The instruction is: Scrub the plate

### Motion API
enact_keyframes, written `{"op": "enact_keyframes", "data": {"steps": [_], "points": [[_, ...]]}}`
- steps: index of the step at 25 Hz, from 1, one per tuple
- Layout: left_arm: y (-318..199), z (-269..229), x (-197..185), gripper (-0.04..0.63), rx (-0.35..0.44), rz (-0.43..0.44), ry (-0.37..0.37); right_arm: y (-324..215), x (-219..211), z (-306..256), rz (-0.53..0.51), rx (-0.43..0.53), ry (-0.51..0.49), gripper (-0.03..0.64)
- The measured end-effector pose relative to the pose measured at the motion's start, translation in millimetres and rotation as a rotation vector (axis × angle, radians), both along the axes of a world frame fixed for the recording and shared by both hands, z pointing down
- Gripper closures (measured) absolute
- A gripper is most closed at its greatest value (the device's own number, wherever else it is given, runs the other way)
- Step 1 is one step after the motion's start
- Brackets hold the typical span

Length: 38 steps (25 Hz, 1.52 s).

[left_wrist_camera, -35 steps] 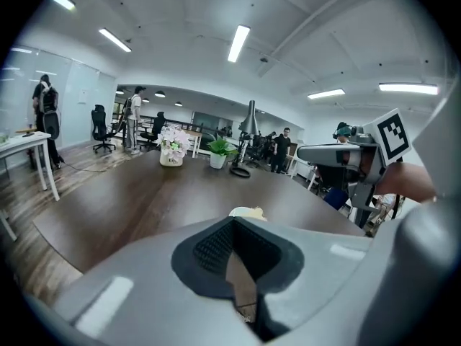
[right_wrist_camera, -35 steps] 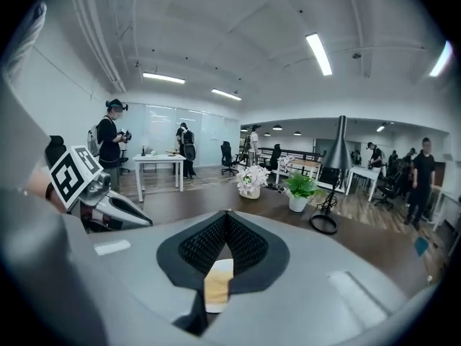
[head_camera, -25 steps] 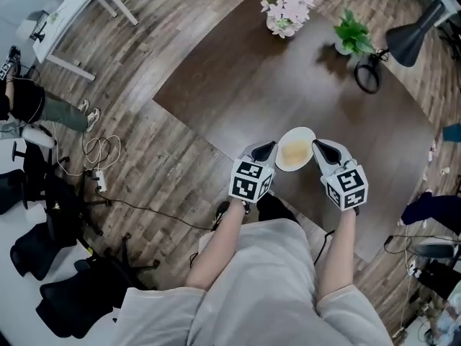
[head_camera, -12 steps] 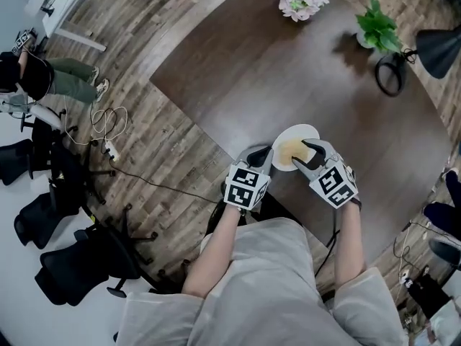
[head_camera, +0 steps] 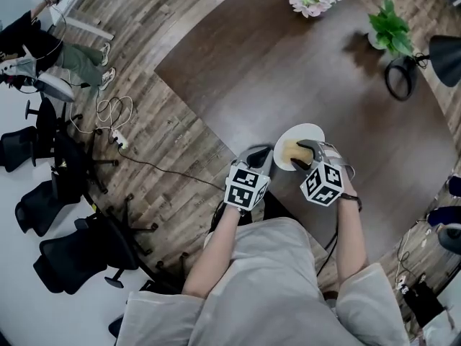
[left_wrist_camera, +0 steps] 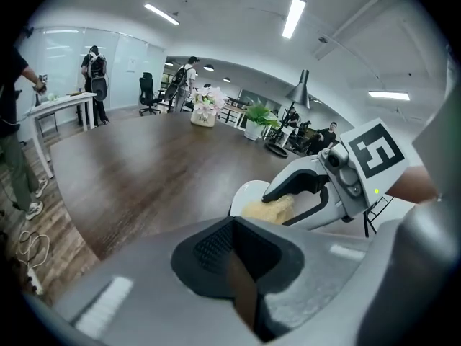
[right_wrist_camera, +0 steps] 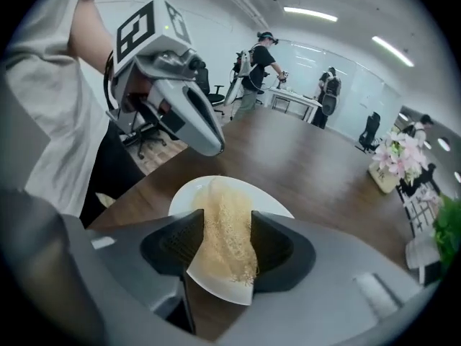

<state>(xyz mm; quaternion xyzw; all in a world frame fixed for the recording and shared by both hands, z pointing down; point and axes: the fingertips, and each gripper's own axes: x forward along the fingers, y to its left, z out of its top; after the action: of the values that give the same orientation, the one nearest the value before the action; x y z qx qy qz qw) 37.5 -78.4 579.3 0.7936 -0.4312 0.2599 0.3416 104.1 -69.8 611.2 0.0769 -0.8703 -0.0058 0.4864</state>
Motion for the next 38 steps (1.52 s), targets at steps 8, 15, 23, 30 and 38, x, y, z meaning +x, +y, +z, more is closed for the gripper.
{"op": "enact_keyframes", "data": {"steps": [8,15,23,30,38], "points": [[-8,3,0,0.594,0.002,-0.025,0.012,-11,-1,-10,0.186,-0.083,-0.085,0.488],[-15,7,7,0.594,0.017,0.003,0.029,-40,-3,-32,0.426,-0.022,-0.208,0.523],[-6,12,32,0.594,0.017,0.134,0.127,-53,-14,-14,0.609,0.007,-0.238,0.525],[-4,28,41,0.594,0.010,0.154,0.070,-61,-11,-15,0.622,0.065,-0.215,0.525],[-9,34,49,0.594,-0.005,0.163,0.027,-74,0,-15,0.665,0.082,-0.212,0.526]]}}
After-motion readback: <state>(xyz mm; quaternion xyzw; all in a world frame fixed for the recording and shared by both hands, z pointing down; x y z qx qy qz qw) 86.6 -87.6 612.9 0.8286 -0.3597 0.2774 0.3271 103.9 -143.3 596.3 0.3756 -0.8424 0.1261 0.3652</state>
